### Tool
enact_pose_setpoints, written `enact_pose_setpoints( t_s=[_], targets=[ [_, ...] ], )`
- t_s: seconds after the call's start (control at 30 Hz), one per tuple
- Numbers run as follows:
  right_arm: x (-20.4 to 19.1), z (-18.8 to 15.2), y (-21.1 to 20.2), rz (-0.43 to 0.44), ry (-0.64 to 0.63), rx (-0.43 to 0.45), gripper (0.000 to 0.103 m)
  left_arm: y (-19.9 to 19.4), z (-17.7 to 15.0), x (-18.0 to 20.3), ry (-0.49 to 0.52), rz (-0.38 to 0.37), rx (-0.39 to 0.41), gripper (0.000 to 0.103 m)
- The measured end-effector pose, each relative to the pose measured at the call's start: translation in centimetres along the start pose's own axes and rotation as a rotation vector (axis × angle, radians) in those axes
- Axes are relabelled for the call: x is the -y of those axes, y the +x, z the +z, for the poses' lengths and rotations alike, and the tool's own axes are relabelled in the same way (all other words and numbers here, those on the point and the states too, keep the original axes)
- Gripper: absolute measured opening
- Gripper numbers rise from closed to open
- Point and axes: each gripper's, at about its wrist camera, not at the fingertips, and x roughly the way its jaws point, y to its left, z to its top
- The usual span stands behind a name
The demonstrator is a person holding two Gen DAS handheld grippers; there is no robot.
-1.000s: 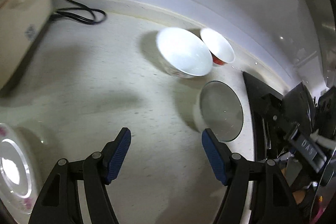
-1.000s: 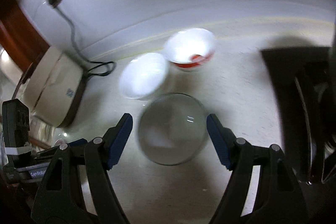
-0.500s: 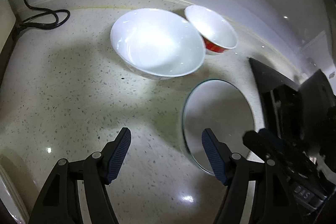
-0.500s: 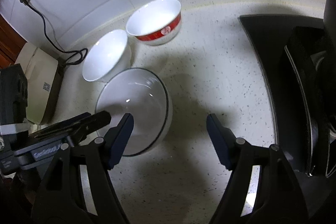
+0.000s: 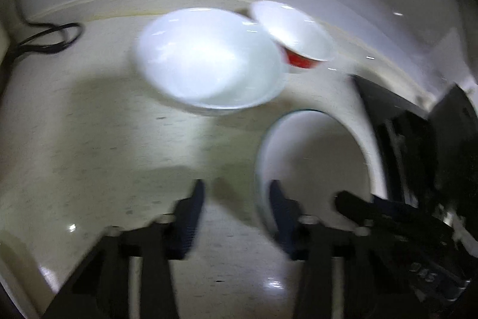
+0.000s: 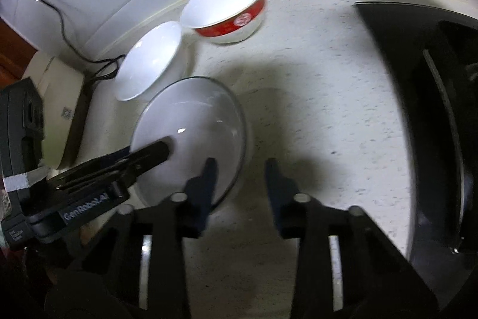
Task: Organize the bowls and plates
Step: 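Close both grippers on the rim of the green-rimmed bowl, then carry the green-rimmed bowl with both grippers beside the plate stack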
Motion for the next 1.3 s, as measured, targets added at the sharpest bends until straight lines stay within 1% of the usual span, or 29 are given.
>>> enact_pose_setpoints(
  t_s=[0.03, 0.07, 0.1, 0.23, 0.33, 0.67, 0.93, 1.3],
  targets=[
    [-0.3, -0.1, 0.0, -0.011, -0.017, 0.002, 0.029, -0.1, 0.0, 0.4, 0.022, -0.001, 0.004, 0.019],
    [-0.6, -0.1, 0.0, -0.022, -0.034, 0.004, 0.028, -0.4, -0.1, 0.8, 0.049, 0.016, 0.01, 0.016],
    [-0.8, -0.2, -0.1, -0.03, -0.042, 0.004, 0.028, -0.6, -0.2, 1.2, 0.071, 0.04, 0.02, 0.016],
    [-0.7, -0.4, -0.1, -0.019, -0.025, 0.002, 0.026, -0.8, -0.6, 1.1, 0.055, 0.033, 0.012, 0.016],
    [-1.1, -0.5, 0.0, -0.016, -0.036, -0.004, 0.026, -1.2, -1.1, 0.8, 0.052, 0.051, 0.011, 0.016],
    [-3.4, -1.0, -0.4, 0.029, -0.09, -0.004, 0.026, -3.3, -3.1, -0.8, -0.008, 0.07, 0.041, 0.016],
    [-5.5, -1.6, -0.1, 0.071, -0.134, -0.029, 0.026, -5.5, -4.8, -2.5, -0.069, 0.09, 0.067, 0.016],
    [-8.3, -2.8, 0.1, 0.097, -0.222, -0.045, 0.026, -7.6, -6.8, -4.2, -0.117, 0.126, 0.101, 0.016]
  ],
)
